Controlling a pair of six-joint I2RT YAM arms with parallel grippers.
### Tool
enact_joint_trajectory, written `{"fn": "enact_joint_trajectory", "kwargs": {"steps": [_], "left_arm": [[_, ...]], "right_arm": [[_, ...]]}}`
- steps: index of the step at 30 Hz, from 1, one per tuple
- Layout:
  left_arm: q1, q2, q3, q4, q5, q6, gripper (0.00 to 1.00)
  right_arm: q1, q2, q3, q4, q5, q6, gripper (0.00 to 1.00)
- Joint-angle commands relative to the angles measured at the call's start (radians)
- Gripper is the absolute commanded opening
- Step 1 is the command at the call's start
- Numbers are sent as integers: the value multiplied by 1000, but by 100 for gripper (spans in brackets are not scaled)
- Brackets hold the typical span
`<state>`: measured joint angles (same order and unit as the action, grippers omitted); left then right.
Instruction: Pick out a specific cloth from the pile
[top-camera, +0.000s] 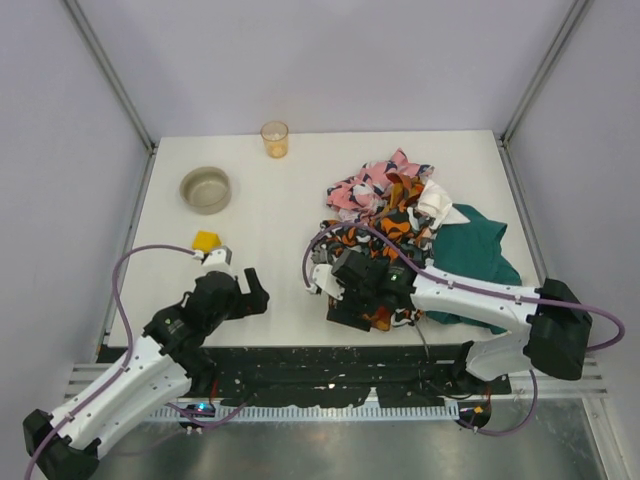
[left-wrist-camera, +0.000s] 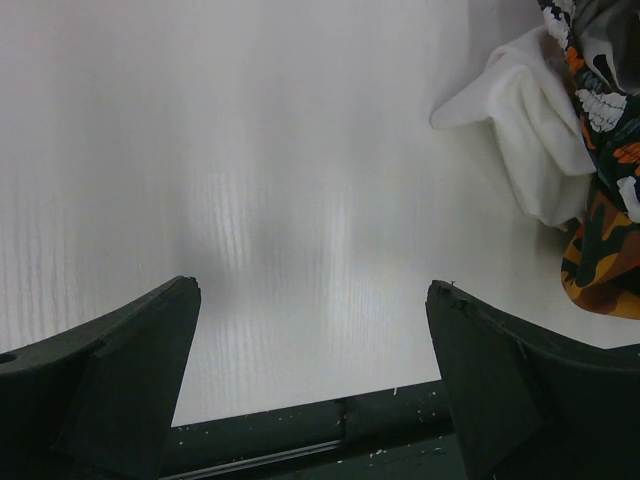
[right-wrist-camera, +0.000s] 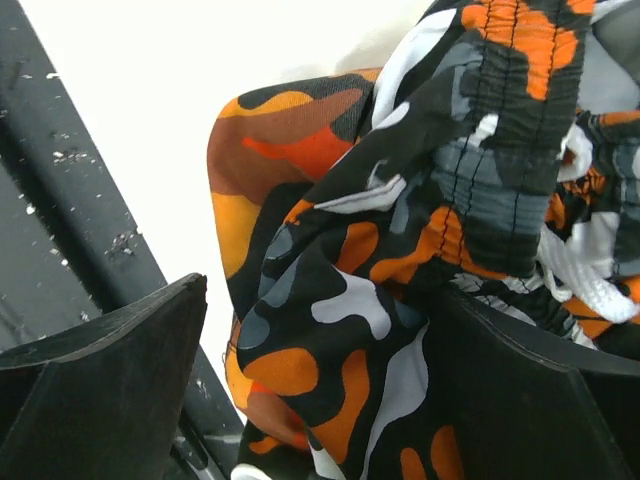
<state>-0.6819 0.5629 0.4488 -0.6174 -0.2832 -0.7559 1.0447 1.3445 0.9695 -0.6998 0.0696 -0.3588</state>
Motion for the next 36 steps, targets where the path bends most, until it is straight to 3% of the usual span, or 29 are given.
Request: {"fn": "enact_joint_trajectory", "kwargs": {"steps": [1,7,9,11,13,14,15,18,22,26,30,36], "left_arm": [[10,21,-2,68,24,-3,100],[19,60,14,50,29,-11,100],[21,61,21,48,30,-13,100],[21,60,24,50,32,-11,100],[22,57,27,51,32,-11,100],[21,54,30,50,32,-11,100],[22,54,36,42,32,-11,100],[24,40,47,5,27,-14,100],[24,19,41,42,80,-10,100],[21,48,4,236,252,-6,100],[21,184,-21,508,467,-48,100],[-28,570,91,792,640,-98,100]], "right_arm": [[6,90,-75,172,53,87,95],[15,244,-66,316,399,144,98],[29,266,-64,351,516,152,93],[38,284,-43,376,626,176,80],[46,300,-6,396,746,204,52],[52,301,14,420,795,208,45],[55,301,21,427,862,205,29],[58,266,64,448,964,190,14],[58,96,72,551,996,143,7],[-11,-68,44,626,957,138,5],[-208,-178,11,533,776,286,6],[-566,-245,-138,533,515,466,6]]}}
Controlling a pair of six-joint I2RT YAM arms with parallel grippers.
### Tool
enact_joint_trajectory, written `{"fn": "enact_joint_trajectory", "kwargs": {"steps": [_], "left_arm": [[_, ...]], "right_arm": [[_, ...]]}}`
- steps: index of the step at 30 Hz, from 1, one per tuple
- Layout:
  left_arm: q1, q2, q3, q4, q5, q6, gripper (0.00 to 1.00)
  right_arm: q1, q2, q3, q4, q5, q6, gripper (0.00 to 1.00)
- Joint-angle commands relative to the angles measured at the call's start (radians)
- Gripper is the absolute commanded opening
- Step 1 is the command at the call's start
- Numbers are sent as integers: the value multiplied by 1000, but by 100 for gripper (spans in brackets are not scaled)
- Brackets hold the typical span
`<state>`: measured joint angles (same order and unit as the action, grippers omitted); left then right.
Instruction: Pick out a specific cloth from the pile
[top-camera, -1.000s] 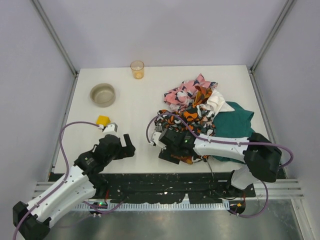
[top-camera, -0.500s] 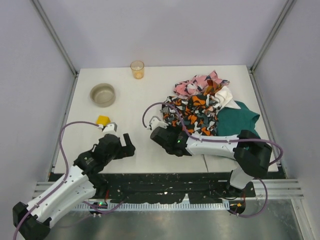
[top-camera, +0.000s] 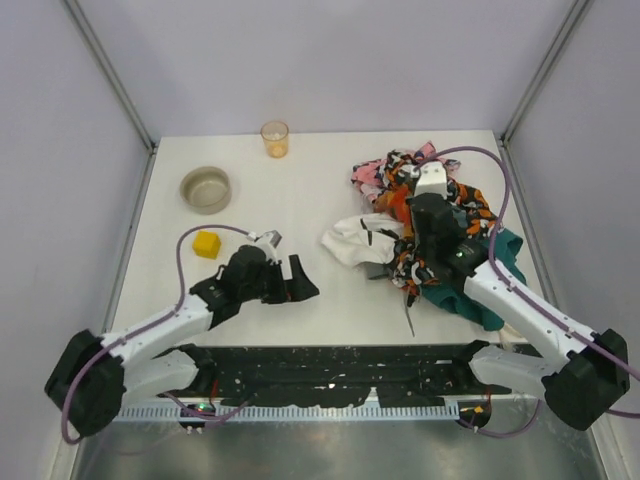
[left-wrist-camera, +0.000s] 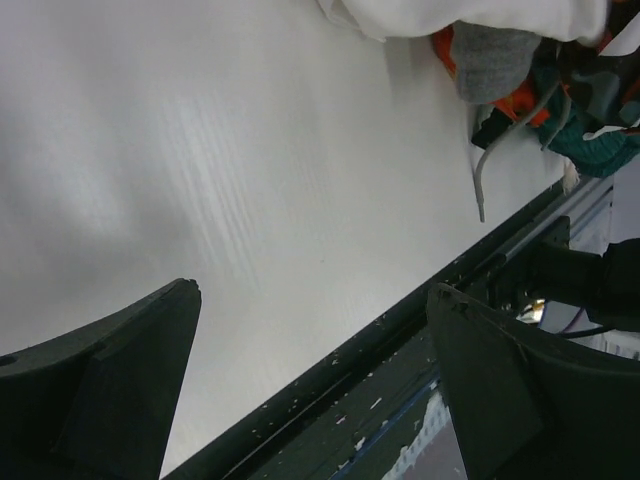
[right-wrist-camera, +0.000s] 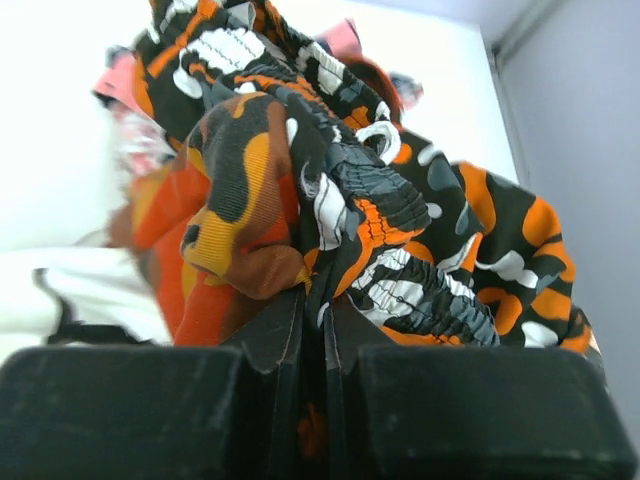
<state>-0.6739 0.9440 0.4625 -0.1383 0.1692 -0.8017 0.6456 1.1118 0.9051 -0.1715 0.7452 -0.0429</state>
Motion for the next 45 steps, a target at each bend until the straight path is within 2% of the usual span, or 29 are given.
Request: {"fn": "enact_joint_trajectory", "kwargs": {"steps": [1,4,5,7,10,14,16,20,23,27,29,31,33,36,41,43,45], "left_arm": [[-55,263,96,380,223,-72,99],[-108,435,178,534,317,-151,95],[-139,485,204,587,329,-172,95],[-190,576,289,620,328,-186,96],[-226,663,375,580,213,-182,95],[-227,765,416,597,38,-211,84],[-230,803,436,606,-5,-206,80],[-233,869,476,543,-33,-208,78],[-245,917,490,571,-94,-215,71],[-250,978,524,640,-92,-270,69],[-254,993,527,695,-96,-295,65],[-260,1001,548,691,-105,-298,62],[-266,1006,571,686,-94,-300,46],[-280,954,559,665,-94,-301,2],[-300,722,499,554,-157,-223,0],[-300,618,546,455,-140,-115,0],[-300,550,663,253,-74,8,0]], "right_arm": [[-231,-3,-90,7,-193,188,6],[-362,80,-103,9,-253,247,6],[-412,121,-101,1,-320,270,5],[-440,161,-98,-6,-387,291,6],[-440,172,-124,20,-429,308,5],[-440,146,-140,30,-457,313,5],[-442,131,-149,30,-454,311,5],[-442,106,-155,27,-455,310,5],[-442,102,-160,29,-457,311,5],[-442,95,-173,27,-460,310,5],[-442,89,-184,27,-461,314,6],[-442,85,-196,29,-460,316,5],[-442,88,-202,32,-458,318,5],[-442,92,-199,30,-428,314,5],[-442,128,-164,18,-331,314,6],[-440,163,-143,10,-278,310,6],[-442,209,-108,-22,-221,301,6]]}}
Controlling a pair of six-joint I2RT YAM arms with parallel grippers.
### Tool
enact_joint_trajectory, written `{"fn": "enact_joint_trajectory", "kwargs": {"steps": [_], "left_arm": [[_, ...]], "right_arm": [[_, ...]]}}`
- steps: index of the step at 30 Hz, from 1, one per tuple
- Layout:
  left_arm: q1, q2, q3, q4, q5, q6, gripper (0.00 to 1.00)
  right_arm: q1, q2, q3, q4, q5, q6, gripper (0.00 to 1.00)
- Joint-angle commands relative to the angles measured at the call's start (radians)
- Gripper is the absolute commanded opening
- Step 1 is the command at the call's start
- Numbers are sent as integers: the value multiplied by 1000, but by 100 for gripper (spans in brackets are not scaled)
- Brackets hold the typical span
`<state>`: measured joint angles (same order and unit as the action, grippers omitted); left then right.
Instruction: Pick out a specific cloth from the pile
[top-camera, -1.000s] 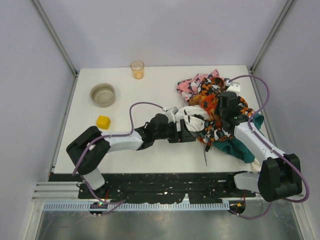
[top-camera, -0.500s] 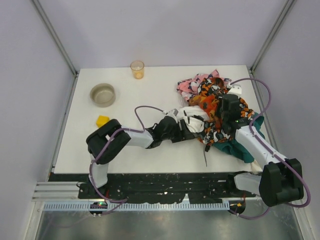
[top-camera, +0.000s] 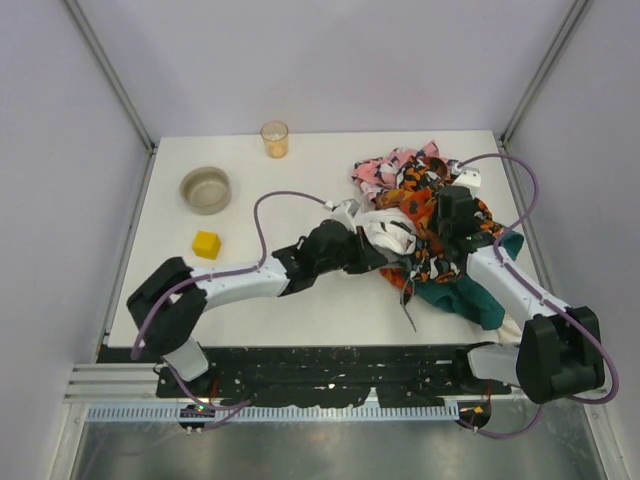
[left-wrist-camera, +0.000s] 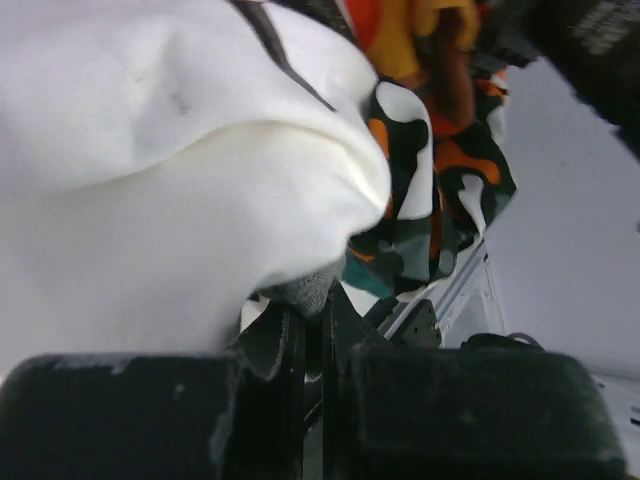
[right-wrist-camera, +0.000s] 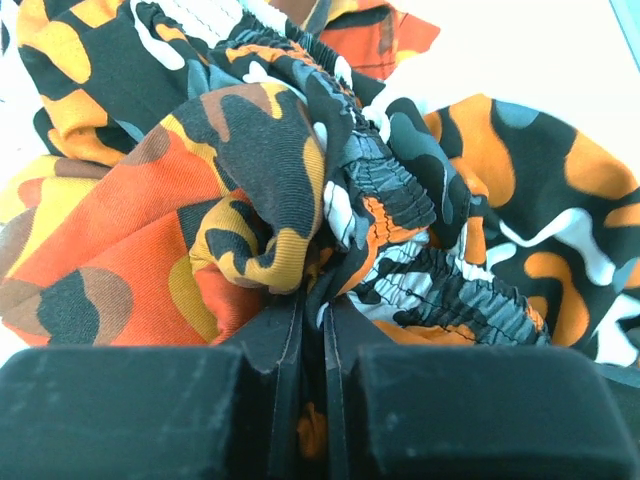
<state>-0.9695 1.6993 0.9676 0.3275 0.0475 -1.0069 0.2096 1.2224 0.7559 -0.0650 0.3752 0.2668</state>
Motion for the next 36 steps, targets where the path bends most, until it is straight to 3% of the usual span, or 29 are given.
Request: {"fn": "enact_joint_trajectory", "kwargs": {"steps": [1,5,9,18,30,36], "left_arm": [[-6,-229,234,-296,61,267,0],[-5,-299,506,-545,45,442,0],[-3,-259,828,-744,-1,566,0],[32,-87,1384,-984,17,662,0],[46,-196,1533,-955,-156,775,0],[45,-355,1429,-894,-320,875,0]], "right_arm": [[-6,114,52,-139,193,-14,5],[-9,205,108,-157,229,-28,5],[-15,252,128,-156,222,-26,5],[-99,273,102,-150,151,-20,5],[-151,296,89,-141,125,-24,5],[-162,309,91,-141,125,-24,5]]}}
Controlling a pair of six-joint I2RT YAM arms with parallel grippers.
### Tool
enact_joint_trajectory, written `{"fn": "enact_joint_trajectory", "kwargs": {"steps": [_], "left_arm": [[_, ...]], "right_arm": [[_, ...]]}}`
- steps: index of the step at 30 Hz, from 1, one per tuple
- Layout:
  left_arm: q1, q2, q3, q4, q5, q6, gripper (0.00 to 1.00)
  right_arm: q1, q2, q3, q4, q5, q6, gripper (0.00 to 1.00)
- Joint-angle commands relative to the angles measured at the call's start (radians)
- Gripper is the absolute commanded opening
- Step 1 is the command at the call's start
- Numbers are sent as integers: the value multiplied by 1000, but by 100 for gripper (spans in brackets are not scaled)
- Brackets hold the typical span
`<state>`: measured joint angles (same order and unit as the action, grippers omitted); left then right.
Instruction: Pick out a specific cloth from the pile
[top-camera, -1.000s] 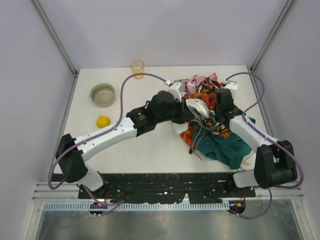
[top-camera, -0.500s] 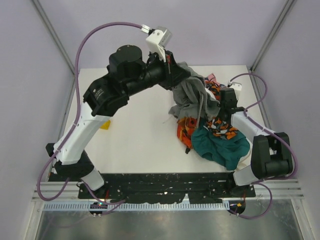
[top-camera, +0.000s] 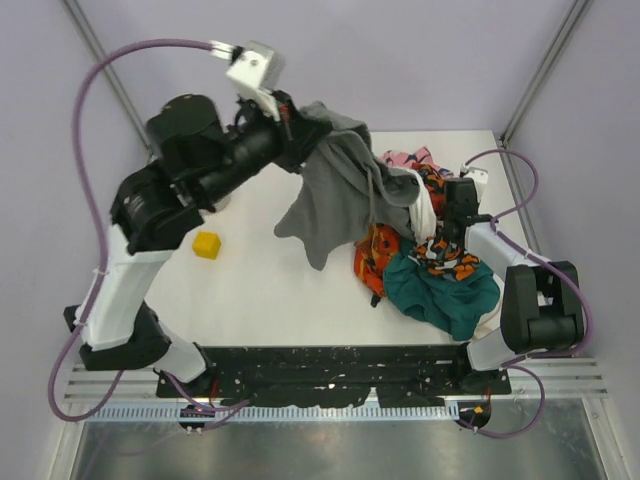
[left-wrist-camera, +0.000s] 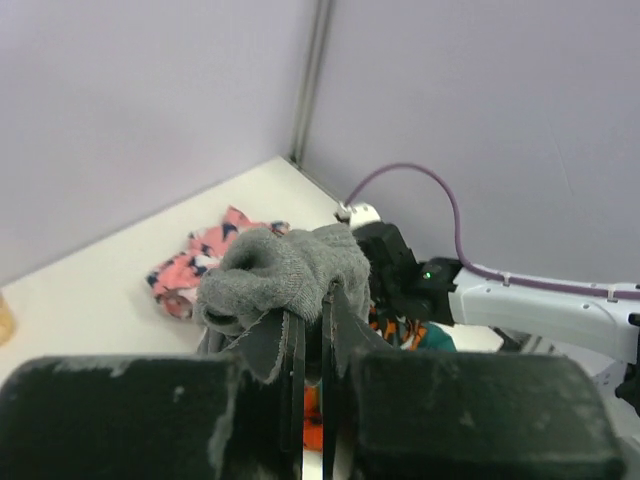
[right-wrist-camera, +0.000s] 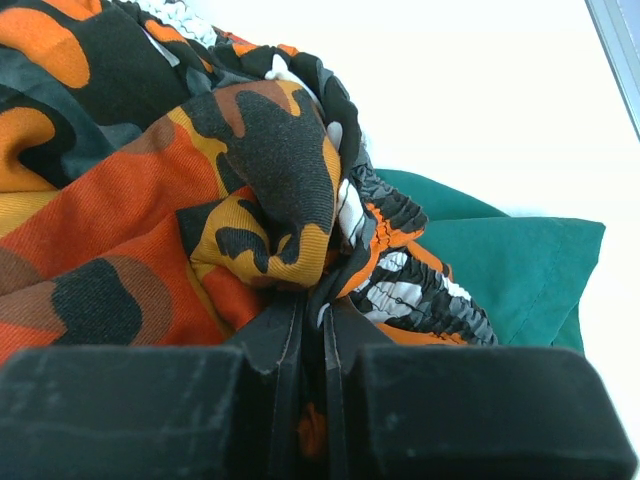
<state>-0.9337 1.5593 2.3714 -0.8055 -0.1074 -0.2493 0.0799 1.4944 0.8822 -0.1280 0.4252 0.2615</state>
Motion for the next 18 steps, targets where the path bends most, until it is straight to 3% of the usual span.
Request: {"fn": "enact_joint_trajectory", "kwargs": {"steps": [1,4,11,14,18], "left_arm": [[9,-231,25,238,-205,137,0],[9,-268,29,232,-282,189,0],[9,-312,-35,232,-317,225,0],[9,-306,-43,232,-330,235,0],[9,-304,-52,223,-333,235,0]], "right_arm": [[-32,35,-37,-78,75,-16,5],[-35,29,-40,-78,78,-15,6],[-35,3,-35,-78,63,-30,10],[-35,-20,-23,-97,43,-36,17],[-35,-80,-9,-113,4,-47,35]]}}
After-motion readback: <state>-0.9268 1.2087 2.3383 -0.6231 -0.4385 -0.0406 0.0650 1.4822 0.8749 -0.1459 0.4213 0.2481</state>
